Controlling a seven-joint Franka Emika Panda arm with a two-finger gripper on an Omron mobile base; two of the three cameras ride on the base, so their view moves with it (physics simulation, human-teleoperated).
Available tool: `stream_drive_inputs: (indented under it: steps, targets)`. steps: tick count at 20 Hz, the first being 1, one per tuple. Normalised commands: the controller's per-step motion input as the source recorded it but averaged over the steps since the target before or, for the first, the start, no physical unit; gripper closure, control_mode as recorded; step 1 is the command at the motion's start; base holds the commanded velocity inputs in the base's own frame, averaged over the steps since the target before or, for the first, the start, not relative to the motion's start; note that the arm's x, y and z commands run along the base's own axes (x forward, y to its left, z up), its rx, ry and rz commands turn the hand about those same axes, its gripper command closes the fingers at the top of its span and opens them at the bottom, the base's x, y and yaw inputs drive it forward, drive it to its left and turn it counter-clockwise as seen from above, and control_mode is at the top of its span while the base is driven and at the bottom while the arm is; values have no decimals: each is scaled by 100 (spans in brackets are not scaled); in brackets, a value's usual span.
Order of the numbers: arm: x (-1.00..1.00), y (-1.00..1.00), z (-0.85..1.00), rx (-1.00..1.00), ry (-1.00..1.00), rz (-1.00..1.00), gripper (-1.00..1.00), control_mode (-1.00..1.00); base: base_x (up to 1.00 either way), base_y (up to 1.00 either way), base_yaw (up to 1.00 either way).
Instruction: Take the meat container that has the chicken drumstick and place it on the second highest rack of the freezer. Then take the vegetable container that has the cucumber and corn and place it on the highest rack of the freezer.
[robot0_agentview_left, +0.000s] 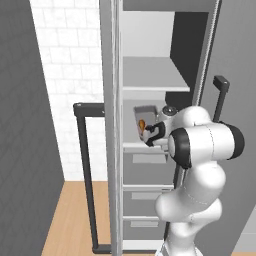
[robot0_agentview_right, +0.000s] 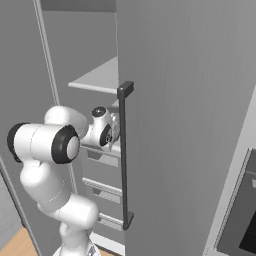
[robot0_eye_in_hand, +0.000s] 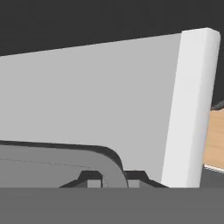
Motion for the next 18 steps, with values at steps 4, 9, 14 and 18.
stream_drive_inputs:
  steps: [4,9,14,18]
  targets:
    - [30,0,-15,0,0,-3,100,-100,0,0,0]
    - [26,0,-23,0,0,-2,100,-100,0,0,0]
    - [28,0,-29,0,-4,-2,100,-100,0,0,0]
    - [7,0,-16,0,-4,0,100,-100,0,0,0]
